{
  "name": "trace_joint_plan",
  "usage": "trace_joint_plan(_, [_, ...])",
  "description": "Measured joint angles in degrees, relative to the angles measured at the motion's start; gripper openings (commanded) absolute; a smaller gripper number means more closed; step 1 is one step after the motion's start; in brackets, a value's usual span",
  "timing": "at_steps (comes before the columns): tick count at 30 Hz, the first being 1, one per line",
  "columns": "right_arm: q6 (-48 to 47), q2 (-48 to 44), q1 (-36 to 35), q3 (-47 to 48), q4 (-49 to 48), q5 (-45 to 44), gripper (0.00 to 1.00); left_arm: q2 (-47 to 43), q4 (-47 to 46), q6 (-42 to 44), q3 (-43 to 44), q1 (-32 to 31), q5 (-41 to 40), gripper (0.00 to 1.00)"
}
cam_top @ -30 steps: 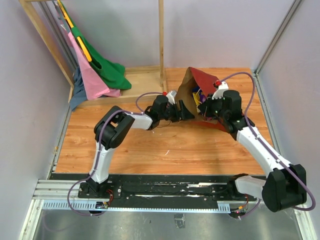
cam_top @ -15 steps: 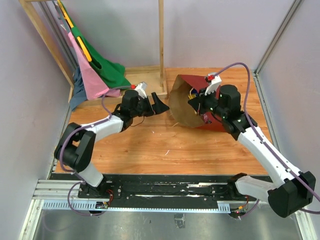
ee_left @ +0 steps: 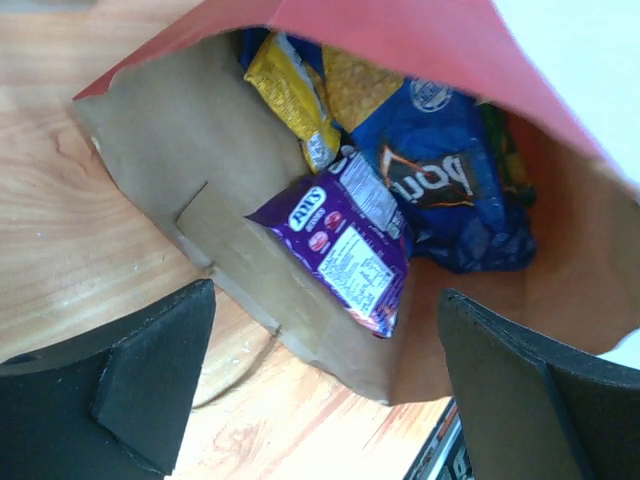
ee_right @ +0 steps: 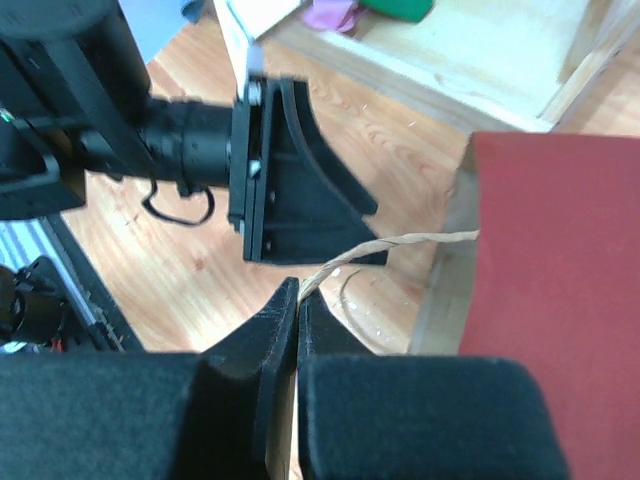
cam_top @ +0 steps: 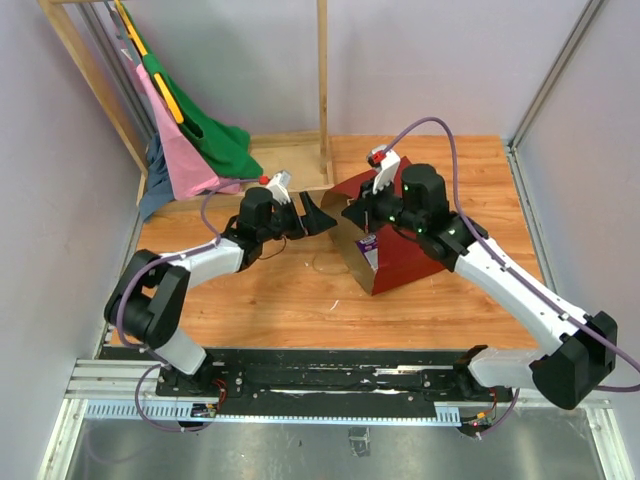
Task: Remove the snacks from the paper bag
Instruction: Take out the snack from the paper bag.
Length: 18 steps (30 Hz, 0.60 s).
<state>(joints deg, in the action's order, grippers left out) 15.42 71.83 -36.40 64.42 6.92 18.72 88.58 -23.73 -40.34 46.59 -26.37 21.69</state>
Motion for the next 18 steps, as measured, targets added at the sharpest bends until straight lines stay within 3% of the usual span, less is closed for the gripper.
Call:
trace_joint_plan(6, [-3.6, -1.5, 0.2, 2.0, 2.4, -5.0, 0.01, 5.3, -3.8, -2.3, -1.7, -1.2, 1.3, 0.92])
trace_joint_plan(18, [-3.7, -4.4, 3.8, -3.1, 3.5, -9.4, 0.01, 13.5, -10.6, -6.0, -0.1, -10.2, -0.4, 0.86])
